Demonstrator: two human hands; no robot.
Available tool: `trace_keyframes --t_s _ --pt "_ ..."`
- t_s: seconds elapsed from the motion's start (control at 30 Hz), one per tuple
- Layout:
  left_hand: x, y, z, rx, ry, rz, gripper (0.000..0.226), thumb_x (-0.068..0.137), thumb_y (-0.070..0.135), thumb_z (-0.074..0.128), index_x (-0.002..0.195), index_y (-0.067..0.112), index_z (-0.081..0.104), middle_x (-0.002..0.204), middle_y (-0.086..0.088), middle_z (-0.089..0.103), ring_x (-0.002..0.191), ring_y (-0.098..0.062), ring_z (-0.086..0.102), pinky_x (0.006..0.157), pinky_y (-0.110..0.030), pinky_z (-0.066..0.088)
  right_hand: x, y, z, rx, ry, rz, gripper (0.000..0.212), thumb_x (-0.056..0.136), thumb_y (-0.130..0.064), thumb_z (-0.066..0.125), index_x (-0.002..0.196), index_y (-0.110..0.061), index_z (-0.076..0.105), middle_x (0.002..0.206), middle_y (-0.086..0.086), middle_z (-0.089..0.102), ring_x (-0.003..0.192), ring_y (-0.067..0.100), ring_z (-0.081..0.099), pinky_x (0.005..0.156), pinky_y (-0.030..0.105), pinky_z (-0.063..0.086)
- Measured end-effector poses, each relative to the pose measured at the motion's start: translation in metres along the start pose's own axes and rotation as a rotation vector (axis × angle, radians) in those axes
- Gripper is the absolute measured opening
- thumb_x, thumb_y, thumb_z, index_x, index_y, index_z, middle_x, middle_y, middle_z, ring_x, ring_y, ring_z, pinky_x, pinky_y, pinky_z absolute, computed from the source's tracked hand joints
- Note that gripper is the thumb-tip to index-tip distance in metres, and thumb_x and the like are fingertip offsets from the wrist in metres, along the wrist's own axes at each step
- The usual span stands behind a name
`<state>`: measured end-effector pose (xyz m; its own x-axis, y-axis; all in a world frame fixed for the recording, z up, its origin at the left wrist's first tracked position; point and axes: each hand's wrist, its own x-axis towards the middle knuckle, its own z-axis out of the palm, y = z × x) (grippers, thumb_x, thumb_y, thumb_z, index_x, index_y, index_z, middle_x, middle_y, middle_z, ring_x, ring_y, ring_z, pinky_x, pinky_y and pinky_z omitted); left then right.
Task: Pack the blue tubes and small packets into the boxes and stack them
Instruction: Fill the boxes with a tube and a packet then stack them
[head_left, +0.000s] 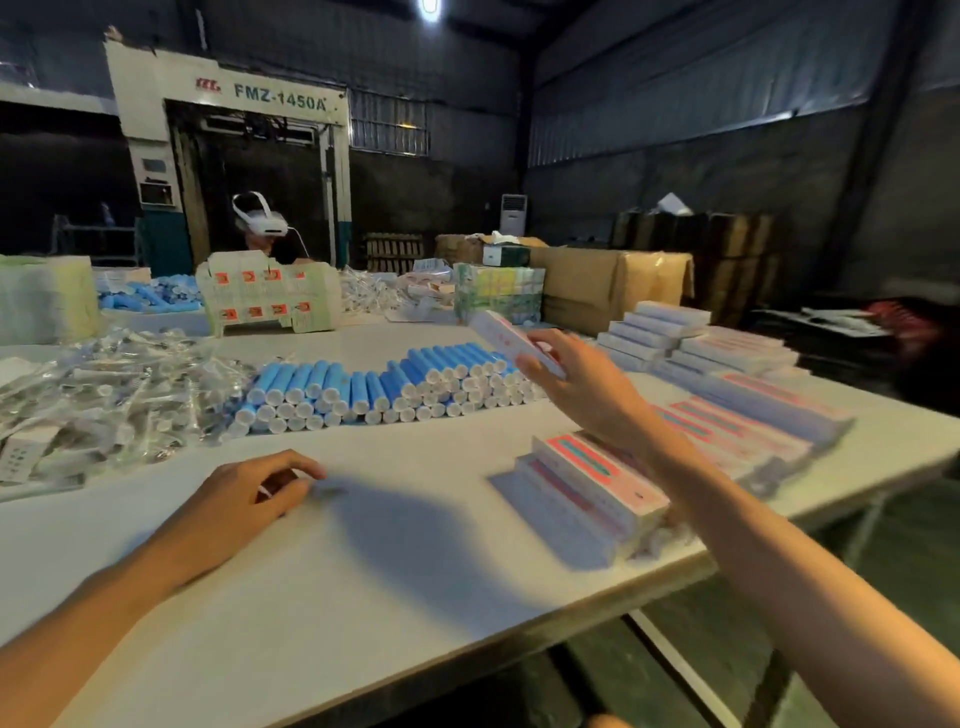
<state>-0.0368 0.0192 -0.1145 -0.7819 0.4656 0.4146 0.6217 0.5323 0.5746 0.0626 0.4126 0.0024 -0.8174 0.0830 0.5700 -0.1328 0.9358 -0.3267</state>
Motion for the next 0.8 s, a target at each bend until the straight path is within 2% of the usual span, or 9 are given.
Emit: trace_keyframes --t_s 0.17,0.33,0.4,0.47,0.53,0.57,0.63,0.7,0.8 --pt "0.007 -0.020 0.005 0.085 -0.043 0.022 0.019 0.099 0.040 0.068 0.114 0.051 0.073 0.098 0.023 0.074 0.081 -0.001 0.074 0.076 -0.027 0.059 -0.027 0.092 -0.048 -0.320 0.044 0.179 0.036 0.103 -0.047 0.055 0.131 -0.024 0.060 0.128 0.008 0.059 0.110 0.029 0.060 0.084 0.043 0.053" --pt "0.019 -0.071 0.014 0.177 -0.038 0.057 0.024 0.099 0.062 0.059 0.118 0.053 0.071 0.102 0.032 0.072 0.082 0.006 0.073 0.079 -0.013 0.055 -0.059 0.150 -0.073 -0.551 -0.033 0.303 0.045 0.102 -0.051 0.051 0.138 -0.025 0.054 0.133 0.006 0.055 0.119 0.028 0.054 0.093 0.043 0.048" --pt "0.024 -0.102 0.018 0.145 -0.036 0.035 0.026 0.098 0.069 0.057 0.116 0.055 0.071 0.098 0.031 0.072 0.079 0.003 0.073 0.083 -0.029 0.059 -0.063 0.156 -0.073 -0.626 -0.049 0.347 0.047 0.103 -0.053 0.048 0.139 -0.024 0.053 0.138 0.006 0.054 0.123 0.026 0.051 0.101 0.043 0.045" --pt "0.032 -0.138 0.030 0.100 -0.076 0.027 0.029 0.098 0.070 0.057 0.116 0.053 0.072 0.097 0.027 0.073 0.079 0.000 0.073 0.077 -0.034 0.061 -0.065 0.158 -0.077 -0.689 -0.041 0.375 0.046 0.103 -0.055 0.048 0.138 -0.025 0.054 0.140 0.005 0.052 0.125 0.026 0.049 0.104 0.044 0.043" --pt "0.041 -0.166 0.035 0.070 -0.123 0.001 0.034 0.098 0.070 0.056 0.117 0.048 0.073 0.098 0.024 0.074 0.080 -0.003 0.074 0.079 -0.020 0.058 -0.066 0.160 -0.083 -0.732 -0.039 0.374 0.044 0.102 -0.052 0.050 0.135 -0.024 0.057 0.140 0.007 0.050 0.127 0.027 0.047 0.106 0.045 0.041" --pt "0.044 -0.174 0.037 0.057 -0.136 -0.012 0.036 0.098 0.070 0.056 0.118 0.046 0.073 0.099 0.023 0.074 0.080 -0.004 0.074 0.070 -0.012 0.054 -0.066 0.162 -0.086 -0.741 -0.040 0.373 0.042 0.101 -0.049 0.052 0.135 -0.023 0.058 0.140 0.007 0.048 0.128 0.027 0.046 0.106 0.045 0.041" --pt "0.047 -0.181 0.039 0.052 -0.138 -0.020 0.038 0.098 0.069 0.056 0.120 0.043 0.074 0.098 0.023 0.074 0.080 -0.004 0.074 0.064 -0.009 0.052 -0.068 0.165 -0.088 -0.741 -0.042 0.386 0.040 0.101 -0.043 0.054 0.136 -0.023 0.057 0.140 0.007 0.048 0.128 0.027 0.045 0.106 0.044 0.041" --pt "0.045 -0.179 0.039 0.077 -0.133 0.007 0.033 0.098 0.068 0.058 0.118 0.046 0.074 0.098 0.024 0.074 0.079 -0.002 0.074 0.079 -0.020 0.058 -0.068 0.168 -0.089 -0.729 -0.040 0.413 0.040 0.101 -0.038 0.055 0.138 -0.023 0.055 0.141 0.007 0.049 0.129 0.027 0.046 0.105 0.044 0.041" --pt "0.041 -0.164 0.037 0.122 -0.131 0.033 0.025 0.099 0.065 0.061 0.115 0.050 0.073 0.098 0.026 0.073 0.079 0.001 0.073 0.073 -0.034 0.062 -0.070 0.173 -0.091 -0.747 -0.044 0.412 0.040 0.101 -0.036 0.056 0.140 -0.024 0.053 0.141 0.007 0.051 0.129 0.027 0.048 0.104 0.044 0.042"
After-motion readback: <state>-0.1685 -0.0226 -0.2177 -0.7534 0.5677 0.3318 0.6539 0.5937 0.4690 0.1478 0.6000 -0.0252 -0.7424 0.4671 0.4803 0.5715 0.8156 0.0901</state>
